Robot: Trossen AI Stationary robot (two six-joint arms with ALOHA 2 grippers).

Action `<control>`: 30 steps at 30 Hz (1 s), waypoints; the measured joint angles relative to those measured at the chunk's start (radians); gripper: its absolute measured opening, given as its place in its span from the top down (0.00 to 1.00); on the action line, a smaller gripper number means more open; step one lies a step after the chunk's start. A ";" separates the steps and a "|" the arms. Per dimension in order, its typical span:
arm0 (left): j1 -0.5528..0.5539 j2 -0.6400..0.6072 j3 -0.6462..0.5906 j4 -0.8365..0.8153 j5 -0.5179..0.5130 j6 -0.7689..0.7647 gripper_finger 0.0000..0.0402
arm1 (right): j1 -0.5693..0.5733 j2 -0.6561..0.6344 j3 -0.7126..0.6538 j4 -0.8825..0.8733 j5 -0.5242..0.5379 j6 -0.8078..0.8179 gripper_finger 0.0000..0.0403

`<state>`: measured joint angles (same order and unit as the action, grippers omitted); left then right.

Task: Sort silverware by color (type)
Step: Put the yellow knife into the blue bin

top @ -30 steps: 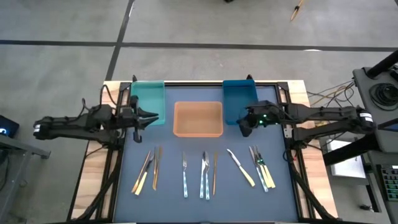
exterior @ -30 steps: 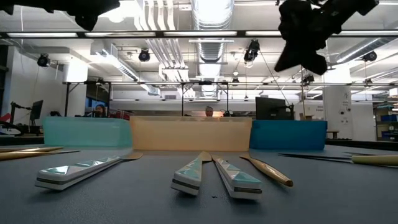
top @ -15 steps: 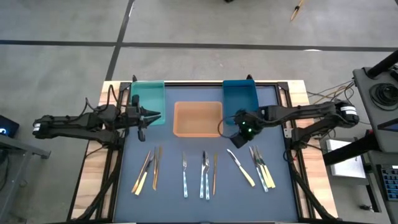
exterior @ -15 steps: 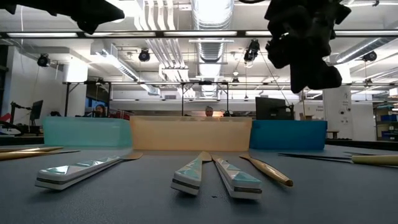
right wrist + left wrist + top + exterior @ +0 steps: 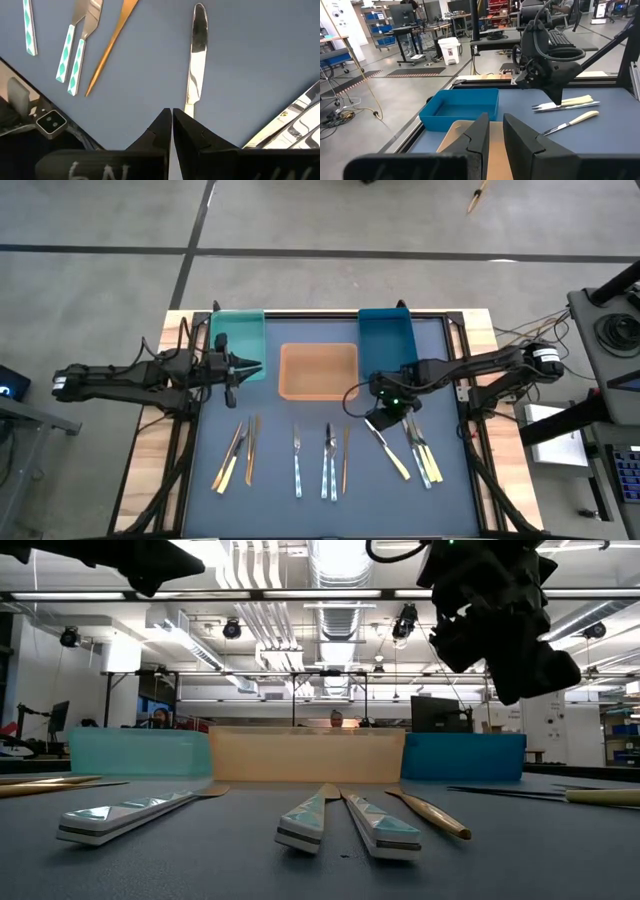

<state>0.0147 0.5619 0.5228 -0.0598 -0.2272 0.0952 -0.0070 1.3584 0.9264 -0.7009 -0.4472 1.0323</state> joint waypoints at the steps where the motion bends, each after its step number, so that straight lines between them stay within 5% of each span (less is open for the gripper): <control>1: 0.000 0.002 0.000 0.005 0.000 0.000 0.90 | 0.000 0.003 0.000 0.001 0.000 -0.004 0.98; 30: 0.000 0.030 0.000 0.023 0.000 0.005 0.90 | 0.000 0.006 -0.001 0.013 0.057 -0.099 0.98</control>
<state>0.0147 0.5922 0.5232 -0.0372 -0.2276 0.0998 -0.0067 1.3640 0.9253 -0.6879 -0.3902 0.9329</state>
